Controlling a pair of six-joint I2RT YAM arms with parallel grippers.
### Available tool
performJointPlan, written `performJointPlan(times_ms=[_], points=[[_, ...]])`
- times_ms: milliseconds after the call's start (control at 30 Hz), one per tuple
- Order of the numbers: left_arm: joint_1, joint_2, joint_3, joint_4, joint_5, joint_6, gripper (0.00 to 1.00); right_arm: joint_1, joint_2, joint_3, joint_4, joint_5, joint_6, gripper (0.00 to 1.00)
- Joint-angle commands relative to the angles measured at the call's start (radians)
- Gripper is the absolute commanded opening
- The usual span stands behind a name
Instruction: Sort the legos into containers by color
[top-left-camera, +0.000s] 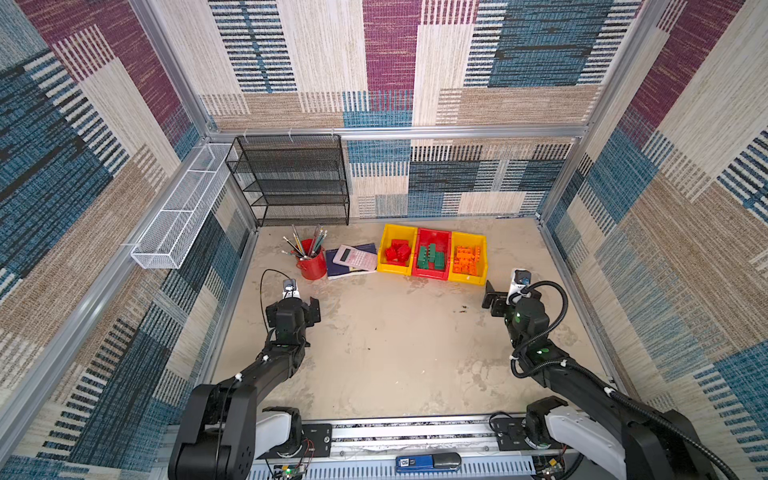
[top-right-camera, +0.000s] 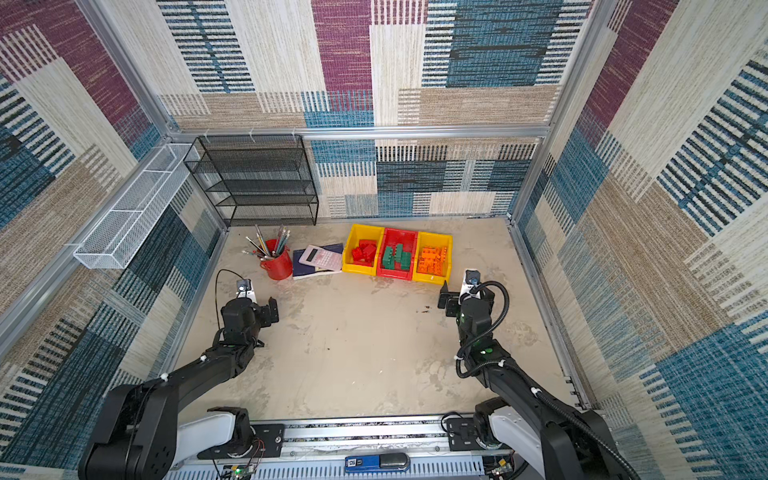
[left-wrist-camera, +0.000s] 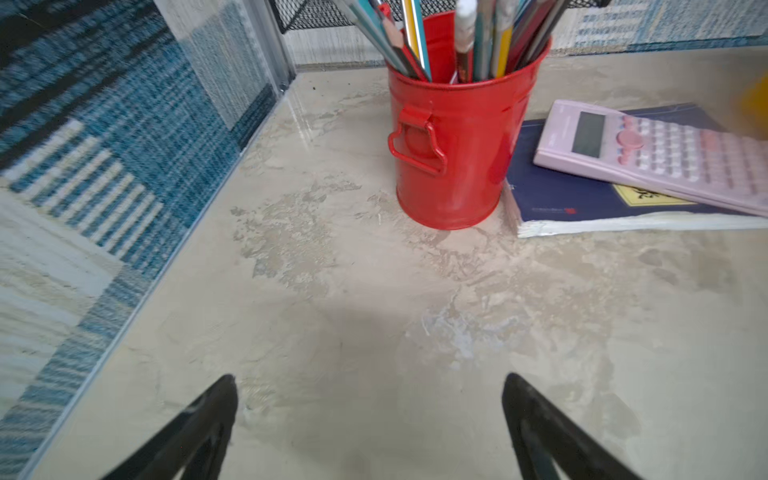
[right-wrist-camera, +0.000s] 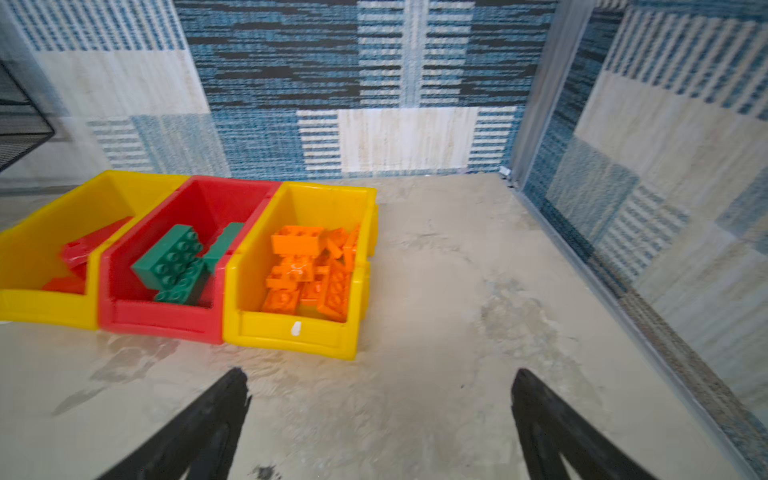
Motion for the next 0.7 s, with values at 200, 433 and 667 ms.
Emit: performJointPlan(times_ms=[200,433,667], points=[[0.043,0.221,-0.014,0.432,0.131,0.031,0.99,-0.153,0.248,-0.138,0.625,-0.139,-0.037,1.0],[0.091,0.282,0.088,0.287,0.248,0.018,0.99,-0.186,0.489,-0.069,0.794,-0.269,-0.071,1.0],[0.107,0.286,0.111,0.25,0.325,0.024,1.0,-0.234,0.543,-0.044,0.773,-0.388,-0.051,1.0]])
